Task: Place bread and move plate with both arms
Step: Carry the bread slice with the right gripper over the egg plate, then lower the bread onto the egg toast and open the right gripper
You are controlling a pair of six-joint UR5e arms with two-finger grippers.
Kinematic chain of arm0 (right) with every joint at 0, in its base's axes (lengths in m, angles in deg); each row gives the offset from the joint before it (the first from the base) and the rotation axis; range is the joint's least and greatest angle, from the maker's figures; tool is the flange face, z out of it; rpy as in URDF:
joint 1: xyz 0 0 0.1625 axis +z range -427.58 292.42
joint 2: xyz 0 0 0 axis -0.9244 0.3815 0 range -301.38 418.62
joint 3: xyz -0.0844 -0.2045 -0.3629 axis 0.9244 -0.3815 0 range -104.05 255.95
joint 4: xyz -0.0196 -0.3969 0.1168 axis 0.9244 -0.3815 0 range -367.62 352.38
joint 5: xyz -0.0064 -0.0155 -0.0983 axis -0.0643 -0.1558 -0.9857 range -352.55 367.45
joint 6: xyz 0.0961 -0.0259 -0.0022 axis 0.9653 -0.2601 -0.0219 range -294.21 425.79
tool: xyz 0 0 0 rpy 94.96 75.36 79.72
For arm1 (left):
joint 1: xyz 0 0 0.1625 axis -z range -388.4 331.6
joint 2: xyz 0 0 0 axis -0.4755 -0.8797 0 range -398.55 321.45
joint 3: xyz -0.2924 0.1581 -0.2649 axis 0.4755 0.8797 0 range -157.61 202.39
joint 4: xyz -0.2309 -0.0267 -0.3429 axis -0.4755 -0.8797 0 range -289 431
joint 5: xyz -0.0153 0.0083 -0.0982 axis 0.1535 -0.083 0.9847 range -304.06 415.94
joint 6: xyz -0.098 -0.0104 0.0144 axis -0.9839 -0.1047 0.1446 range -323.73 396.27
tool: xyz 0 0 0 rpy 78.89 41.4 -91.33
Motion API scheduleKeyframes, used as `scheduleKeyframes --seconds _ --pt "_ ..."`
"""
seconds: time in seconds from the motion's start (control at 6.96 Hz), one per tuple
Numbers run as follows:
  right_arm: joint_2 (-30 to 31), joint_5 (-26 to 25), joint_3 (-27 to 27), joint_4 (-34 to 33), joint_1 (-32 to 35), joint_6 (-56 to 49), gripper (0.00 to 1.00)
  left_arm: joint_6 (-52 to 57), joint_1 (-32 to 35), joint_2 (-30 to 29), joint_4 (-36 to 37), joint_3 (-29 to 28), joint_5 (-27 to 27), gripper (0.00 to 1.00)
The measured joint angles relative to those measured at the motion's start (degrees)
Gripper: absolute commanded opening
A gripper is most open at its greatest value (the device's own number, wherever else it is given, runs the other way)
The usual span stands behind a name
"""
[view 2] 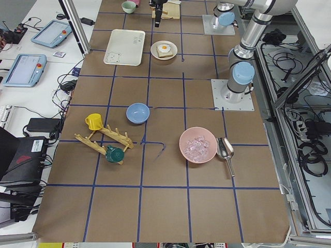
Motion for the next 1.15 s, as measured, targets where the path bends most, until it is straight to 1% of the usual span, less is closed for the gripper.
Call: scheduleKeyframes --seconds 0.14,0.29,0.43,0.86,1.01,1.15 --pt "-1.8 1.6 0.0 -2.8 3.8 6.5 0.00 0.0 0.0 0.0 0.0 0.0 0.0 1.00" --pt "-3.5 2.3 0.0 -5.2 6.4 10.6 0.00 0.0 0.0 0.0 0.0 0.0 0.0 1.00" --pt "-4.7 3.0 0.1 -6.4 7.7 12.5 0.00 0.0 0.0 0.0 0.0 0.0 0.0 1.00" --pt "-6.8 4.2 0.2 -8.2 8.4 13.5 0.01 0.0 -0.1 0.0 0.1 0.0 0.0 1.00" --pt "-7.3 4.2 0.3 -8.3 8.4 13.5 0.15 0.0 -0.1 0.0 0.1 0.0 0.0 1.00" --pt "-7.6 4.2 0.3 -8.3 8.3 13.4 0.56 0.0 -0.1 0.0 0.1 0.0 0.0 1.00"
